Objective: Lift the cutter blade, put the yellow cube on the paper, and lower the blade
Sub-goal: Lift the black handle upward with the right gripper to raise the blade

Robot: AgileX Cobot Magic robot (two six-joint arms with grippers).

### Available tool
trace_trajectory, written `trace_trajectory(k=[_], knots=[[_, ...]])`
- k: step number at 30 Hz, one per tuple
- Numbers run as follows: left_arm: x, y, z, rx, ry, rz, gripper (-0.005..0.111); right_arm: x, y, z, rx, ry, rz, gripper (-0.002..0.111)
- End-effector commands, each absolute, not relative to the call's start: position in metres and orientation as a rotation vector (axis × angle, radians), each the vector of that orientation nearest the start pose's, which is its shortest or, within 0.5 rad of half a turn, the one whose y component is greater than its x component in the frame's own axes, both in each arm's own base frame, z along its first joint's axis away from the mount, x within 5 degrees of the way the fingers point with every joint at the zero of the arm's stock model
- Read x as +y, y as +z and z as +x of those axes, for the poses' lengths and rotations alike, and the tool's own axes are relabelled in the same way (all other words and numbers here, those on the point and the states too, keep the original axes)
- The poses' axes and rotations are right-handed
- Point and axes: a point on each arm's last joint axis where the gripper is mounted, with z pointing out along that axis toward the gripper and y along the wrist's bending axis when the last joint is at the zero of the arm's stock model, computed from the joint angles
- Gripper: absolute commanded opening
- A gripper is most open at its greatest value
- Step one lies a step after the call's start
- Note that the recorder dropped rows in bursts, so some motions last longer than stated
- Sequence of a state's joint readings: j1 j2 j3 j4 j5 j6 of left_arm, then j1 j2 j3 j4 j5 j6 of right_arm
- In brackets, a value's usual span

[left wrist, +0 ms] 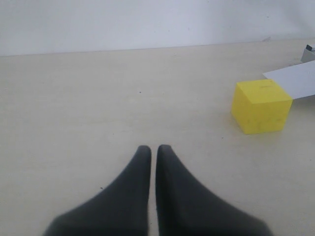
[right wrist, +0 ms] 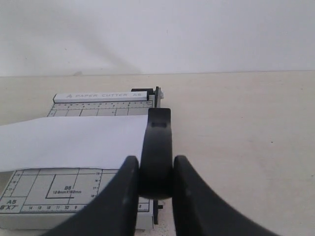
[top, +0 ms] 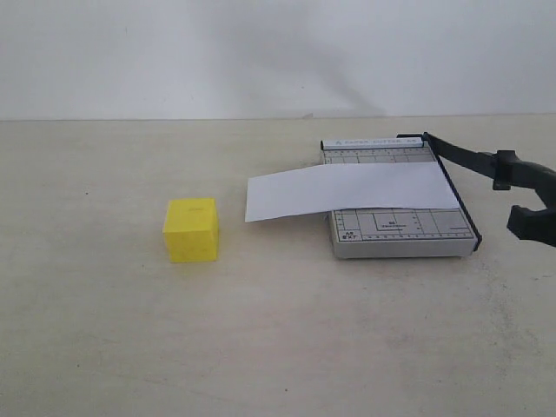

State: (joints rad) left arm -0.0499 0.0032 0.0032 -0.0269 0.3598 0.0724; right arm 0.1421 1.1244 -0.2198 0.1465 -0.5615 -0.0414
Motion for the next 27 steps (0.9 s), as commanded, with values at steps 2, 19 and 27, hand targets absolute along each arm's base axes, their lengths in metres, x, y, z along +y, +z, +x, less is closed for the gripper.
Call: trace_trajectory(k=[2, 19, 27], knots=[[-0.004, 0.182, 0.053, 1.826, -0.017, 0.088, 0.005, 0.016, 0.222, 0.188, 1.656, 0.084, 0.050, 0.000], [-0.004, 0.182, 0.053, 1.826, -0.017, 0.088, 0.005, 0.016, 0.223, 0.187, 1.654, 0.064, 0.026, 0.038], [-0.004, 0.182, 0.053, 1.826, -0.017, 0.088, 0.005, 0.016, 0.235, 0.166, 1.696, 0.097, 0.015, 0.042]])
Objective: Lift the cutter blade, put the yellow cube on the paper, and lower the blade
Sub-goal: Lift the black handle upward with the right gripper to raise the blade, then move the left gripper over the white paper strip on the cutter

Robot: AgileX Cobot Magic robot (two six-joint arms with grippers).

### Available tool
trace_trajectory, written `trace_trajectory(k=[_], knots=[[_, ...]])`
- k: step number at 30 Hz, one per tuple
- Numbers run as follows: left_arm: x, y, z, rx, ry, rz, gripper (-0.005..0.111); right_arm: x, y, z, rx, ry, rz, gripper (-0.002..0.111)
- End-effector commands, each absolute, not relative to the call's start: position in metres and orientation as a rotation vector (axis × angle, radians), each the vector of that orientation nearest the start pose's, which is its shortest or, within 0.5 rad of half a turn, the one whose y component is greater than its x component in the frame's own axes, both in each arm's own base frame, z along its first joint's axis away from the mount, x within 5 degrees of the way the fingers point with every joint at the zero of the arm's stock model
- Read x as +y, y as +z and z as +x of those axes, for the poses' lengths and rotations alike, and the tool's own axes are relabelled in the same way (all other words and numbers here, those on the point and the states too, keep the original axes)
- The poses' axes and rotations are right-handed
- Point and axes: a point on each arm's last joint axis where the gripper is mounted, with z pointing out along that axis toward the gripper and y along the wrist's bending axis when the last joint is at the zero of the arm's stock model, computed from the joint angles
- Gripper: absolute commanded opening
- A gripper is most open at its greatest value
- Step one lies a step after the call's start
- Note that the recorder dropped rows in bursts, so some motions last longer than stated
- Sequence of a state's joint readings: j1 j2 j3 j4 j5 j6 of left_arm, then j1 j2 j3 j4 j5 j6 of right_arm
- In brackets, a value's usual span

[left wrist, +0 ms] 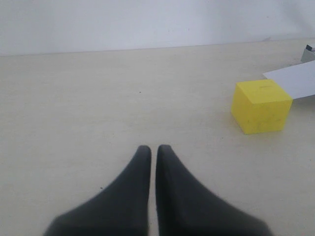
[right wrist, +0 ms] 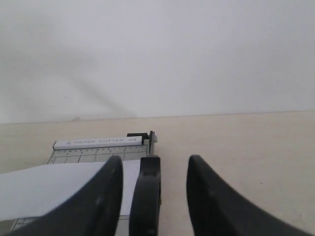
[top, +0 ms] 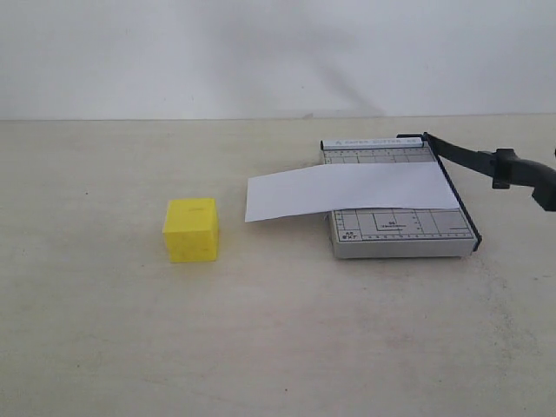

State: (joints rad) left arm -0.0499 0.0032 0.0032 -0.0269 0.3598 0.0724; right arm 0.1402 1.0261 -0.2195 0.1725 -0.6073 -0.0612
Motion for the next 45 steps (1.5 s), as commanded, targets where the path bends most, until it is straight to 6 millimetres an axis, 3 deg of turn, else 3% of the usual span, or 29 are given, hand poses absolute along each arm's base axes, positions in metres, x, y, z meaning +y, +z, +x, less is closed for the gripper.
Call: trace_trajectory(k=[1, 5, 6, 9, 11, 13, 14, 15, 17, 19, 21, 23, 25, 27, 28, 32, 35, 38, 41, 45], knots=[[-0.004, 0.182, 0.053, 1.826, -0.017, 0.088, 0.005, 0.015, 0.240, 0.160, 1.672, 0.106, 0.016, 0.042], [-0.004, 0.182, 0.053, 1.826, -0.017, 0.088, 0.005, 0.009, 0.283, 0.116, 1.382, 0.147, 0.032, 0.040], [-0.004, 0.182, 0.053, 1.826, -0.017, 0.088, 0.005, 0.009, 0.286, 0.103, 1.366, 0.141, 0.011, 0.026], [-0.004, 0.182, 0.053, 1.826, -0.017, 0.088, 0.005, 0.011, 0.275, 0.090, 1.491, 0.106, -0.075, 0.000], [-0.004, 0.182, 0.053, 1.826, -0.017, 0.088, 0.005, 0.014, 0.256, 0.086, 1.694, 0.123, -0.125, 0.000], [-0.003, 0.185, 0.054, 1.788, 0.000, 0.103, 0.005, 0.015, 0.249, 0.085, 1.775, 0.131, -0.140, 0.000], [-0.005, 0.189, 0.055, 1.749, -0.083, 0.031, 0.005, 0.015, 0.250, 0.086, 1.763, 0.131, -0.137, 0.000], [-0.008, 0.198, 0.056, 1.645, -0.346, -0.206, 0.005, 0.014, 0.253, 0.086, 1.731, 0.128, -0.130, 0.000], [-0.009, 0.204, 0.056, 1.539, -0.691, -0.514, 0.005, 0.014, 0.254, 0.086, 1.711, 0.122, -0.129, 0.000], [-0.011, 0.204, 0.056, 1.540, -0.765, -0.566, 0.005, 0.014, 0.254, 0.086, 1.719, 0.123, -0.131, 0.000], [-0.011, 0.204, 0.056, 1.537, -0.753, -0.557, 0.005, 0.014, 0.253, 0.086, 1.728, 0.124, -0.133, 0.000], [-0.004, 0.212, 0.056, 1.453, -0.631, -0.495, 0.005, 0.014, 0.252, 0.086, 1.739, 0.118, -0.143, 0.000], [0.004, 0.231, 0.053, 1.290, -0.572, -0.497, 0.005, 0.014, 0.252, 0.086, 1.735, 0.085, -0.179, 0.000], [-0.004, 0.271, 0.058, 1.416, -0.427, -0.277, 0.005, 0.014, 0.250, 0.088, 1.745, 0.031, -0.231, 0.000], [-0.012, 0.291, 0.072, 1.633, -0.287, -0.069, 0.005, 0.014, 0.249, 0.092, 1.763, 0.019, -0.244, 0.000], [-0.027, 0.319, 0.115, 1.924, -0.147, 0.375, 0.005, 0.015, 0.242, 0.102, 1.823, 0.017, -0.250, 0.000], [-0.044, 0.328, 0.157, 1.986, -0.339, 0.493, 0.005, 0.016, 0.238, 0.112, 1.862, 0.014, -0.253, 0.000], [-0.071, 0.337, 0.194, 1.920, -0.697, 0.496, 0.005, 0.017, 0.230, 0.120, 1.919, 0.020, -0.249, 0.000], [-0.101, 0.330, 0.229, 1.893, -0.858, 0.536, 0.005, 0.018, 0.221, 0.128, 2.004, 0.060, -0.195, 0.000], [-0.166, 0.294, 0.259, 2.002, -0.913, 0.701, 0.005, 0.019, 0.208, 0.135, 2.115, 0.101, -0.132, 0.000]])
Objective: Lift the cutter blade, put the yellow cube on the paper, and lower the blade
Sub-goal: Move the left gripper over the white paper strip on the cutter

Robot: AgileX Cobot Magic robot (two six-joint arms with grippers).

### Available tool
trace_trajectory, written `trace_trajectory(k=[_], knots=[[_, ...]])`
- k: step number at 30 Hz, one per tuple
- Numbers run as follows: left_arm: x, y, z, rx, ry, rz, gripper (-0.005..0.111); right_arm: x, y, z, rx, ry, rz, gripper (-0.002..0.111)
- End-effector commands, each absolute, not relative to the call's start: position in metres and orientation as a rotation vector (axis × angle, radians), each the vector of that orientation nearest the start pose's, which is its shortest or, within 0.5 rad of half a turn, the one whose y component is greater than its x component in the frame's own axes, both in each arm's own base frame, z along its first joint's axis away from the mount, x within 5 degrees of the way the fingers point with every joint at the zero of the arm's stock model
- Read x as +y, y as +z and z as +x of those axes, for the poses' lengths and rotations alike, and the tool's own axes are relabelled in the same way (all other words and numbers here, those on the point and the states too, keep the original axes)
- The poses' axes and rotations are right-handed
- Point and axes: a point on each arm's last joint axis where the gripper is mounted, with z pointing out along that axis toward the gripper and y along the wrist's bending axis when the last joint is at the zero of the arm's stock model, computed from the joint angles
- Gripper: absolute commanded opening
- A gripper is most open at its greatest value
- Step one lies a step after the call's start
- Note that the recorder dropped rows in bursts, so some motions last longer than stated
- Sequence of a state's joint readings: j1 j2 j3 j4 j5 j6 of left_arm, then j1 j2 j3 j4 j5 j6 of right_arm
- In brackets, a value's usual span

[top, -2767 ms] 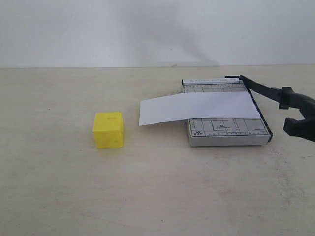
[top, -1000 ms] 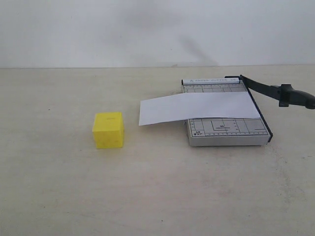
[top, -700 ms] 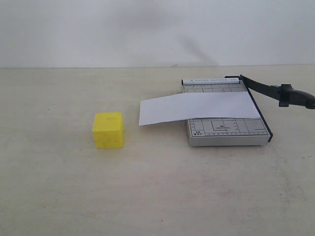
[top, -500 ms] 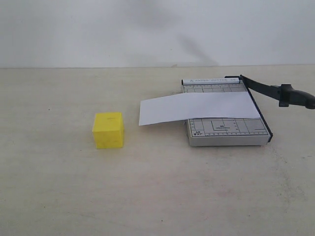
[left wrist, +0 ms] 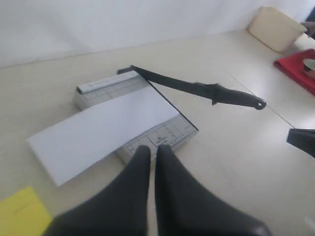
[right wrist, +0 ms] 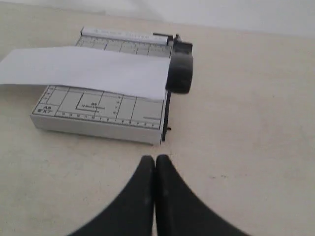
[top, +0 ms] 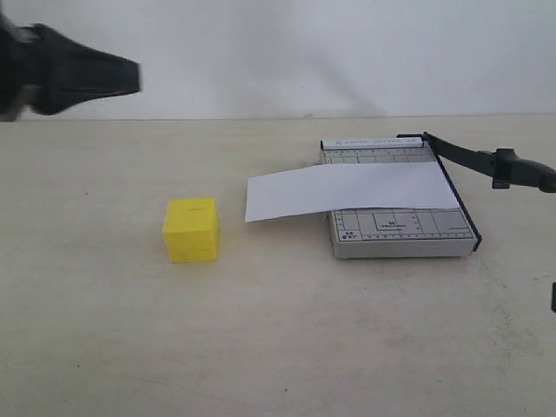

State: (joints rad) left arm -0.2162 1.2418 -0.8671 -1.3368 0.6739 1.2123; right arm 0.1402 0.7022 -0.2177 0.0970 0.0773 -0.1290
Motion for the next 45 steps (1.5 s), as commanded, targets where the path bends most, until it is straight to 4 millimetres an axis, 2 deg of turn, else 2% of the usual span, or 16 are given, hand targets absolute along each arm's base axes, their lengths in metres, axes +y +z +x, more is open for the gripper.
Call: trace_trajectory(k=[1, 3, 6, 9, 12, 15, 17, 24, 31, 36, 40, 45], knots=[[-0.182, 0.284, 0.263, 2.027, -0.913, 0.730, 0.005, 0.020, 0.205, 0.137, 2.134, 0.100, -0.133, 0.000], [-0.220, 0.269, 0.268, 2.045, -0.839, 0.762, 0.005, 0.020, 0.199, 0.140, 2.175, 0.097, -0.135, 0.000], [-0.266, 0.254, 0.278, 2.032, -0.702, 0.758, 0.005, 0.021, 0.194, 0.143, 2.208, 0.094, -0.136, 0.000], [-0.304, 0.247, 0.290, 2.005, -0.732, 0.808, 0.005, 0.021, 0.192, 0.146, 2.210, 0.093, -0.134, 0.000], [-0.334, 0.230, 0.303, 2.002, -0.769, 0.851, 0.005, 0.021, 0.193, 0.147, 2.206, 0.108, -0.102, 0.000], [-0.353, 0.205, 0.320, 2.024, -0.775, 0.866, 0.005, 0.021, 0.193, 0.147, 2.205, 0.120, -0.078, 0.000], [-0.362, 0.199, 0.328, 2.017, -0.779, 0.865, 0.005, 0.021, 0.193, 0.147, 2.203, 0.120, -0.078, 0.000], [-0.373, 0.175, 0.345, 2.022, -0.719, 0.861, 0.005, 0.021, 0.193, 0.147, 2.205, 0.132, -0.054, 0.000], [-0.360, 0.167, 0.364, 2.010, -0.478, 0.690, 0.005, 0.021, 0.193, 0.147, 2.204, 0.136, -0.046, 0.000], [-0.359, 0.159, 0.367, 2.016, -0.437, 0.680, 0.005, 0.021, 0.193, 0.147, 2.204, 0.136, -0.046, 0.000], [-0.360, 0.135, 0.368, 2.058, -0.419, 0.700, 0.005, 0.021, 0.194, 0.147, 2.199, 0.136, -0.046, 0.000], [-0.360, 0.120, 0.368, 2.084, -0.408, 0.711, 0.005, 0.021, 0.196, 0.146, 2.185, 0.139, -0.044, 0.000]])
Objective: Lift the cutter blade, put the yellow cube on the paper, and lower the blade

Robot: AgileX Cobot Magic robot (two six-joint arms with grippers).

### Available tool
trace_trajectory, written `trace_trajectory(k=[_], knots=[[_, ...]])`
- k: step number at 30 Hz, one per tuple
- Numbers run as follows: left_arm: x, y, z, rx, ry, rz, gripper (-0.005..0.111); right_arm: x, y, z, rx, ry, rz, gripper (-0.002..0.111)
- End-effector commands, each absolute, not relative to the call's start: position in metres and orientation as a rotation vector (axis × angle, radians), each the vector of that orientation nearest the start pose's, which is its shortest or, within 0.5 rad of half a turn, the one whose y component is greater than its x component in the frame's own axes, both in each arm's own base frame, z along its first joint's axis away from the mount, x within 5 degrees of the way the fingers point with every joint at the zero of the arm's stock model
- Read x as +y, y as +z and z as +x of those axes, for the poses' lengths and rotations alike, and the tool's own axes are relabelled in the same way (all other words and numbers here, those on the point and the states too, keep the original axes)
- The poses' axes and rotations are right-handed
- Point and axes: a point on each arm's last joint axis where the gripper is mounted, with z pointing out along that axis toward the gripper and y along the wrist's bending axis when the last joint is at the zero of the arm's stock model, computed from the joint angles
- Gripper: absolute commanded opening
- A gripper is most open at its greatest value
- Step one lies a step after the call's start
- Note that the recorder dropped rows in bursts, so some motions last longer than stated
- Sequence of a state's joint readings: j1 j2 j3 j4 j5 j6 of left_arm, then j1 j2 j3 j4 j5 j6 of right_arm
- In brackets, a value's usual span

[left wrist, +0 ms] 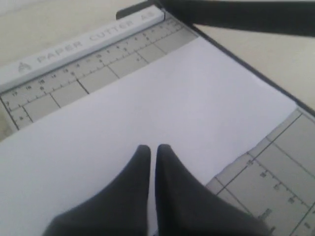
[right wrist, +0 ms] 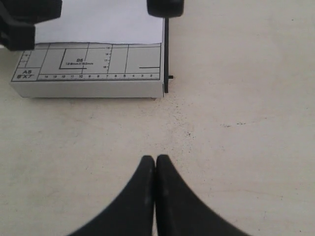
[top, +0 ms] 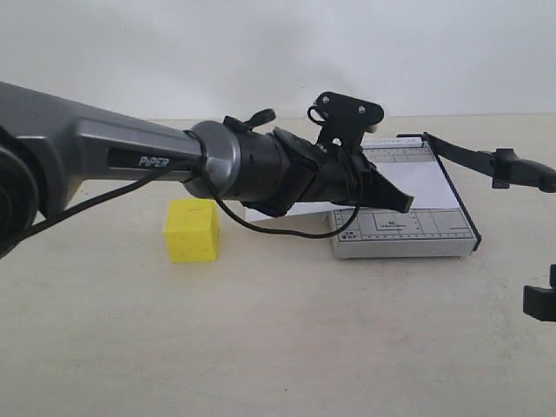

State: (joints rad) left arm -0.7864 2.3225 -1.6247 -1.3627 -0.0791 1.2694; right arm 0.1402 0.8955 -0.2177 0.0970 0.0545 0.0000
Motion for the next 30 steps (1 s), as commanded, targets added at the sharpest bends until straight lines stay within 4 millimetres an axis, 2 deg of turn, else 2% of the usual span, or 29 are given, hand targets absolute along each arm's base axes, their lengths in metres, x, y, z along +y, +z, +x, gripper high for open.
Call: trace_trajectory(k=[1, 16, 24, 30], knots=[[-0.361, 0.118, 0.368, 2.088, -0.410, 0.715, 0.005, 0.021, 0.196, 0.146, 2.184, 0.139, -0.044, 0.000], [-0.368, 0.077, 0.358, 2.165, -0.498, 0.861, 0.005, 0.021, 0.197, 0.146, 2.172, 0.155, -0.017, 0.000], [-0.391, 0.088, 0.369, 2.106, -0.640, 0.872, 0.005, 0.021, 0.197, 0.146, 2.173, 0.172, 0.014, 0.000], [-0.393, 0.090, 0.374, 2.110, -0.633, 0.800, 0.005, 0.021, 0.198, 0.147, 2.172, 0.172, 0.014, 0.000]])
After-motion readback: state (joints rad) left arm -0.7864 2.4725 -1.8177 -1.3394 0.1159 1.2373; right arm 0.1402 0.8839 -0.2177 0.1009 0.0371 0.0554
